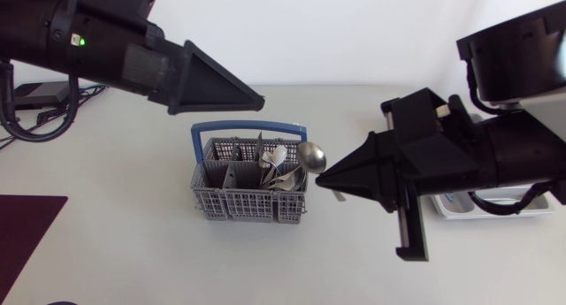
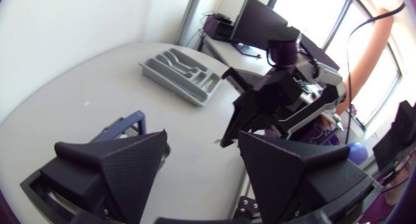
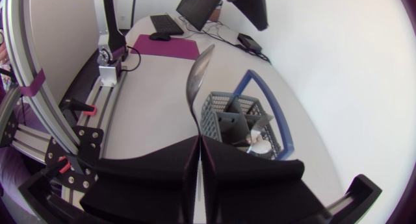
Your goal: Sort the cutlery from the basket into the organizer compartments.
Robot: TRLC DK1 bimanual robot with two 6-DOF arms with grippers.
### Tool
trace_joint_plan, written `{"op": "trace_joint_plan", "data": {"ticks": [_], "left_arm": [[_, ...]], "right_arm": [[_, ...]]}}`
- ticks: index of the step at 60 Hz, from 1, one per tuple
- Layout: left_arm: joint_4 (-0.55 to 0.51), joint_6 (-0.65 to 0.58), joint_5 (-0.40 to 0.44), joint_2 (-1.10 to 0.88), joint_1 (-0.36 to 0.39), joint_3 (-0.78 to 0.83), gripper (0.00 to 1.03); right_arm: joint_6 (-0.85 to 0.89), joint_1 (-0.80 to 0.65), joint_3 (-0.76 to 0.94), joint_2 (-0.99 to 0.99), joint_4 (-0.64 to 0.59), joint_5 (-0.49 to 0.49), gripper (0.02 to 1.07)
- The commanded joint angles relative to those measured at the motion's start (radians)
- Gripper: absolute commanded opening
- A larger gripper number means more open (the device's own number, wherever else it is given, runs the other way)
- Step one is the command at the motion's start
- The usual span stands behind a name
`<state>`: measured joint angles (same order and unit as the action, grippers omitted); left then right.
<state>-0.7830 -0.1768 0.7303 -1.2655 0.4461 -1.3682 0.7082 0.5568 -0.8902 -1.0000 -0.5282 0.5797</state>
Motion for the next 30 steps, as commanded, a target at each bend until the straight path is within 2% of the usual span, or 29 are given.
{"op": "trace_joint_plan", "data": {"ticks": [1,6,13,20,23,30], "left_arm": [[0.019,0.007,-0.097,0.014,0.005,0.001,0.86],[0.024,-0.027,-0.232,0.017,0.029,0.041,0.86],[0.087,-0.066,-0.399,0.038,0.075,0.164,0.86],[0.122,-0.079,-0.474,0.051,0.123,0.222,0.86],[0.139,-0.078,-0.528,0.048,0.160,0.239,0.86],[0.172,-0.064,-0.597,0.023,0.235,0.270,0.86]], "right_arm": [[0.030,-0.083,0.022,0.026,-0.019,-0.011,0.08],[0.082,-0.182,0.042,0.043,-0.032,-0.012,0.08],[0.223,-0.426,0.091,0.047,-0.038,0.008,0.08],[0.352,-0.630,0.126,0.034,-0.046,0.068,0.08],[0.410,-0.716,0.142,0.014,-0.044,0.094,0.08],[0.553,-0.908,0.166,-0.063,-0.033,0.155,0.08]]}}
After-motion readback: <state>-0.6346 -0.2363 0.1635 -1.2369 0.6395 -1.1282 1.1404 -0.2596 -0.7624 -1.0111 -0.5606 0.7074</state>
